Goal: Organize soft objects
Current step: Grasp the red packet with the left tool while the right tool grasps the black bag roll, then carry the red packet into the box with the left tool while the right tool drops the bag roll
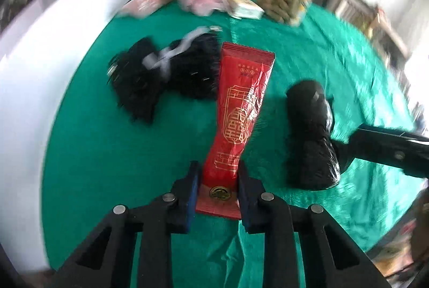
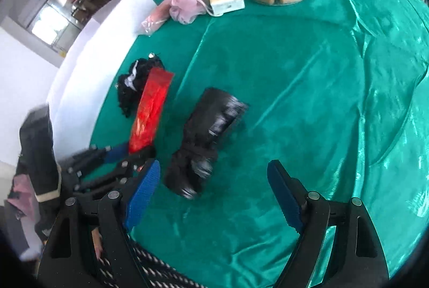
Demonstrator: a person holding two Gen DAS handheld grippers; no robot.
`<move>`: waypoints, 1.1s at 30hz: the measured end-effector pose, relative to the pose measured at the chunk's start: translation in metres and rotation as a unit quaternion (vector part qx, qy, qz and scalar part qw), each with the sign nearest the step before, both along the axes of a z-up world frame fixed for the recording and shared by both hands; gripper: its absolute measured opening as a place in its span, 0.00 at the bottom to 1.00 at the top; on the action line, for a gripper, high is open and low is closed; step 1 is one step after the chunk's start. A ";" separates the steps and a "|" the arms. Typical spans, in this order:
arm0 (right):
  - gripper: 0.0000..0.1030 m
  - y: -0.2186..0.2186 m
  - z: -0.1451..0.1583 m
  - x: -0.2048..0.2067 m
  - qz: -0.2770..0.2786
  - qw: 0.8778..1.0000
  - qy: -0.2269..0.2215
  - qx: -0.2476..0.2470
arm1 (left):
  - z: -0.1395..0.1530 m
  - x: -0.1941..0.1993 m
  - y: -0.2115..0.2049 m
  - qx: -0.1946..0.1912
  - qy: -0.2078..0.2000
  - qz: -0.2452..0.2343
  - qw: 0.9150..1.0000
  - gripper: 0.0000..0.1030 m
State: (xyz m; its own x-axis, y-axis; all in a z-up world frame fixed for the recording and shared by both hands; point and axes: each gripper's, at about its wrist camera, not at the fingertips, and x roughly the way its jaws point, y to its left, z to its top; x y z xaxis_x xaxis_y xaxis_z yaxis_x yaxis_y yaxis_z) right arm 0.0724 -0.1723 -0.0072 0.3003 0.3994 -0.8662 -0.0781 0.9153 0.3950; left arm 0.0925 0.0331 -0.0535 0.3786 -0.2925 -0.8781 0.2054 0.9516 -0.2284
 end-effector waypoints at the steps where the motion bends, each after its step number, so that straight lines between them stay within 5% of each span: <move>1: 0.82 0.011 -0.001 0.004 0.010 1.000 -0.003 -0.008 | 0.001 -0.001 0.007 -0.015 0.002 0.014 1.000 0.25; 6: 0.79 0.064 -0.028 0.014 0.075 0.992 -0.001 -0.100 | 0.012 -0.009 0.027 -0.044 -0.005 0.049 0.998 0.25; 7: 0.53 0.064 -0.028 0.012 0.072 0.991 -0.013 -0.112 | 0.013 -0.013 0.032 -0.046 -0.008 0.054 0.997 0.25; 9: 0.43 0.052 -0.029 0.007 0.059 0.992 -0.022 -0.107 | 0.016 -0.023 0.042 -0.062 -0.015 0.066 0.996 0.25; 15: 0.43 0.003 -0.007 -0.010 0.026 0.992 -0.049 -0.110 | 0.030 -0.044 0.072 -0.134 -0.041 0.103 0.985 0.25; 23: 0.43 -0.023 0.002 -0.006 0.016 0.996 -0.038 -0.081 | 0.058 -0.049 0.087 -0.156 -0.061 0.119 0.979 0.25; 27: 0.43 0.003 0.030 0.004 0.047 0.995 -0.066 -0.066 | 0.088 -0.051 0.117 -0.160 -0.085 0.146 0.972 0.25; 33: 0.43 0.110 0.118 0.026 0.135 0.979 -0.154 -0.013 | 0.122 -0.042 0.199 -0.125 -0.118 0.223 0.960 0.25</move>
